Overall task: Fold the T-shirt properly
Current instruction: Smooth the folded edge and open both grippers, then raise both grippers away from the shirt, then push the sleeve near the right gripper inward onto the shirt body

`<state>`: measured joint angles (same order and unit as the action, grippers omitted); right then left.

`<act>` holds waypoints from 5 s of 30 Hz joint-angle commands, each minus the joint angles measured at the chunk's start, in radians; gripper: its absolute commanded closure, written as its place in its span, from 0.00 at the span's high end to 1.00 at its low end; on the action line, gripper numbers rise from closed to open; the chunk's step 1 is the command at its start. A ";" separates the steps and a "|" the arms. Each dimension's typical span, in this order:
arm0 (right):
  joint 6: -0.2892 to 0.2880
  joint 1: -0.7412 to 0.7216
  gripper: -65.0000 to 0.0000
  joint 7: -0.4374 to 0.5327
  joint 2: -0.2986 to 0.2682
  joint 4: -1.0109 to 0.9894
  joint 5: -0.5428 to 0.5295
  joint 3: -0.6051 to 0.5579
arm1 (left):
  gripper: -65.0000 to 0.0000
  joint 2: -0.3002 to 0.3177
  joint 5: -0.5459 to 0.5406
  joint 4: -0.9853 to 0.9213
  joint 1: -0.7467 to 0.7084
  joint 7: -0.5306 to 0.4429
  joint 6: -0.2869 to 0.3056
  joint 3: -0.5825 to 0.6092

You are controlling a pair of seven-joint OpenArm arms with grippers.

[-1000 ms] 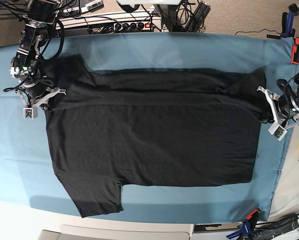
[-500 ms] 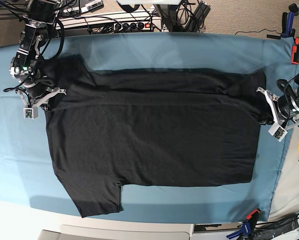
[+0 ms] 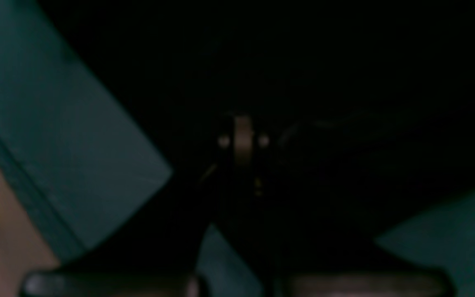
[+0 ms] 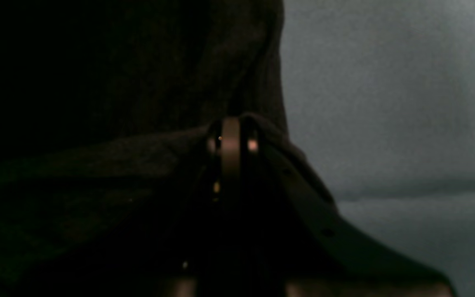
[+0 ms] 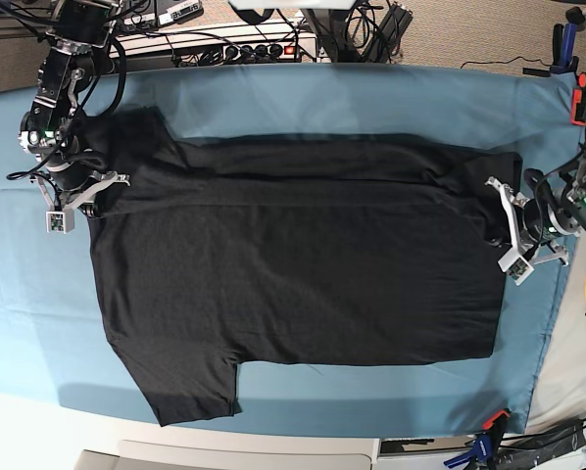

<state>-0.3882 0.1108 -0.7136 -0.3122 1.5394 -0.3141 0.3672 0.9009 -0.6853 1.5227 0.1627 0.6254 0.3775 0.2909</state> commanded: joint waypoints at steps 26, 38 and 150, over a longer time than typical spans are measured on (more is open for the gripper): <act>0.030 -0.013 0.28 0.029 -0.017 0.016 -0.006 0.007 | 0.27 -0.033 0.003 -0.112 0.114 -0.015 -0.004 0.021; 0.031 -0.014 0.47 0.042 -0.018 0.067 0.001 0.132 | 0.34 -0.011 0.039 -0.112 0.118 -0.013 -0.120 0.019; -0.213 -0.041 0.00 -0.056 0.282 0.317 -0.096 0.032 | 0.34 0.009 -0.205 -0.111 0.023 0.137 -0.010 -0.468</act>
<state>-0.5987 0.0834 -0.8032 -0.0242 1.8393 -0.3927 0.3981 0.8787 -0.8803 1.3994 0.1638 0.7853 0.3672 -0.1650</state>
